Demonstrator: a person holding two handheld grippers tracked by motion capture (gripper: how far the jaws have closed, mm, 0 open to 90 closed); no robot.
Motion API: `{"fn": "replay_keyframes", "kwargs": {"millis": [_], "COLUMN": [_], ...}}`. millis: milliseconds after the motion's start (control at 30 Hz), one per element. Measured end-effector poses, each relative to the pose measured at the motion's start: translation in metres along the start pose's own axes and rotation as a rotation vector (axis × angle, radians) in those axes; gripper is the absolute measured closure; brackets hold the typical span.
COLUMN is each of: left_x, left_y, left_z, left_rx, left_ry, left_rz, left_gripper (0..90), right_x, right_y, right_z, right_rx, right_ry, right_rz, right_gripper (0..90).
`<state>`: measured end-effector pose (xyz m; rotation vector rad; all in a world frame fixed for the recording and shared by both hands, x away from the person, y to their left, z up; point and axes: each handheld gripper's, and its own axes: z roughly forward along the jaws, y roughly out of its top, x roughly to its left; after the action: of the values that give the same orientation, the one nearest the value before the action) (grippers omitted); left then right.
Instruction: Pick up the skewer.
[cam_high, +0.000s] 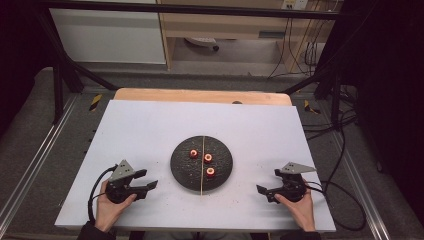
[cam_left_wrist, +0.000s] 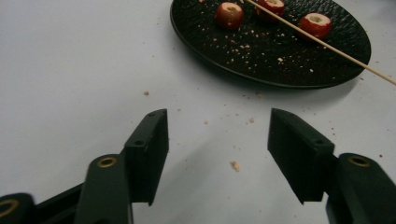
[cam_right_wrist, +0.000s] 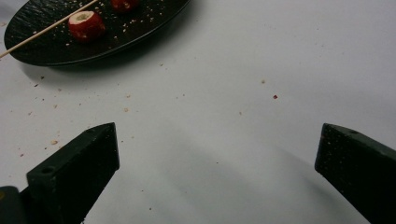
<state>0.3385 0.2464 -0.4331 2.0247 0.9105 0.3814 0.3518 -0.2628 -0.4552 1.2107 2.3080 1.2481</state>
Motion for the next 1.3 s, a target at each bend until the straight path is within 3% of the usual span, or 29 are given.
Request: {"fn": "replay_keyframes", "kwargs": {"millis": [600, 933, 1300], "left_x": [-0.026, -0.046, -0.061], "left_y": [0.032, 0.053, 0.063], "left_z": [0.018, 0.034, 0.056], "left_rx": [0.002, 0.005, 0.029], "left_ry": [-0.06, -0.106, -0.15], "left_rz": [0.027, 0.053, 0.065], "left_gripper": [71.4, 82.7, 89.4], "right_x": [-0.001, -0.001, -0.001], "right_y": [0.001, 0.001, 0.001], "right_z": [-0.001, -0.001, 0.0], "right_rx": [-0.001, 0.0, 0.003], "right_ry": [-0.007, -0.009, -0.01], "right_rz": [0.002, 0.0, 0.003], "right_gripper": [0.6, 0.6, 0.6]}}
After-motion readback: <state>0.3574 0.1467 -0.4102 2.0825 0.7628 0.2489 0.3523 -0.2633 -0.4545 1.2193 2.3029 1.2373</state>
